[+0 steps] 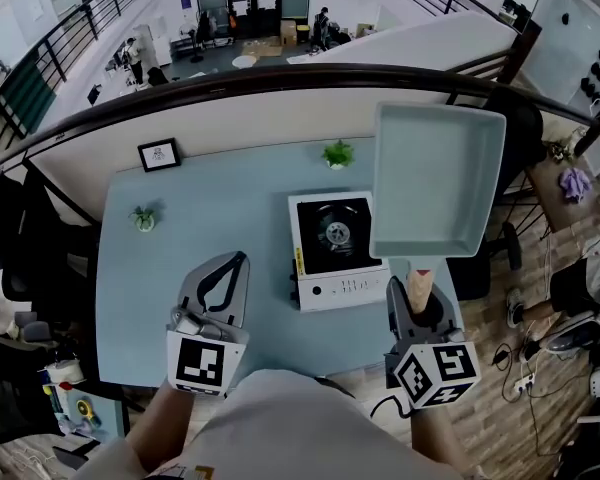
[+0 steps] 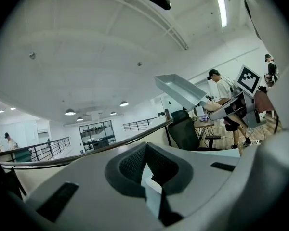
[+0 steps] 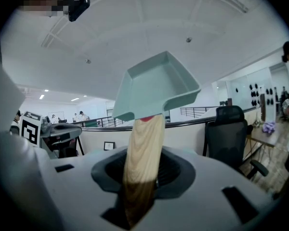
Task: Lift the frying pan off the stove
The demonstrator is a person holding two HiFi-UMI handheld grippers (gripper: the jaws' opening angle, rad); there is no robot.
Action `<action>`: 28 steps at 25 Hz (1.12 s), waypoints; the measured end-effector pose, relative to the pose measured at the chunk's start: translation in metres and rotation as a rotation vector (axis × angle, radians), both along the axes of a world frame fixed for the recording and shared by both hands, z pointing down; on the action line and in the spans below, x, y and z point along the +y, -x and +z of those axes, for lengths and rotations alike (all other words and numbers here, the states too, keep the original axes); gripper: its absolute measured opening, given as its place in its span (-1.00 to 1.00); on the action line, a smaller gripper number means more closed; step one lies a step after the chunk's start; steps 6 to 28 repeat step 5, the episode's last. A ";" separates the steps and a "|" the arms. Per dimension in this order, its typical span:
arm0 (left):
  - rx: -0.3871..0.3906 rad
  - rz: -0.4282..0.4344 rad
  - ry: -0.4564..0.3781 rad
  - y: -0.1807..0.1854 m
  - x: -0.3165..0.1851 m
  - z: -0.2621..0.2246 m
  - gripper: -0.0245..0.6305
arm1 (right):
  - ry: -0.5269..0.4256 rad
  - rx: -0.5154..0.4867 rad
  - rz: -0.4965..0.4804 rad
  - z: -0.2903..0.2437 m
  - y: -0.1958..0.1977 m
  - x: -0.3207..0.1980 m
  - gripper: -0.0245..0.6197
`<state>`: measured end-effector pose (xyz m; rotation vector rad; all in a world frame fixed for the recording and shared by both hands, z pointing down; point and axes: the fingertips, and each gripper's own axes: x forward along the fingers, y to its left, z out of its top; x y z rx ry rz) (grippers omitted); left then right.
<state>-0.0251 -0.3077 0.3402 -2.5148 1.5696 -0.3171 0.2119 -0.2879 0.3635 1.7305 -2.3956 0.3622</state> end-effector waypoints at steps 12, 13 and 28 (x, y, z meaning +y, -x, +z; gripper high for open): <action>-0.011 0.001 0.012 -0.001 0.002 0.006 -0.92 | 0.018 0.004 -0.007 0.006 -0.001 0.002 -0.55; -0.011 0.001 0.012 -0.001 0.002 0.006 -0.92 | 0.018 0.004 -0.007 0.006 -0.001 0.002 -0.55; -0.011 0.001 0.012 -0.001 0.002 0.006 -0.92 | 0.018 0.004 -0.007 0.006 -0.001 0.002 -0.55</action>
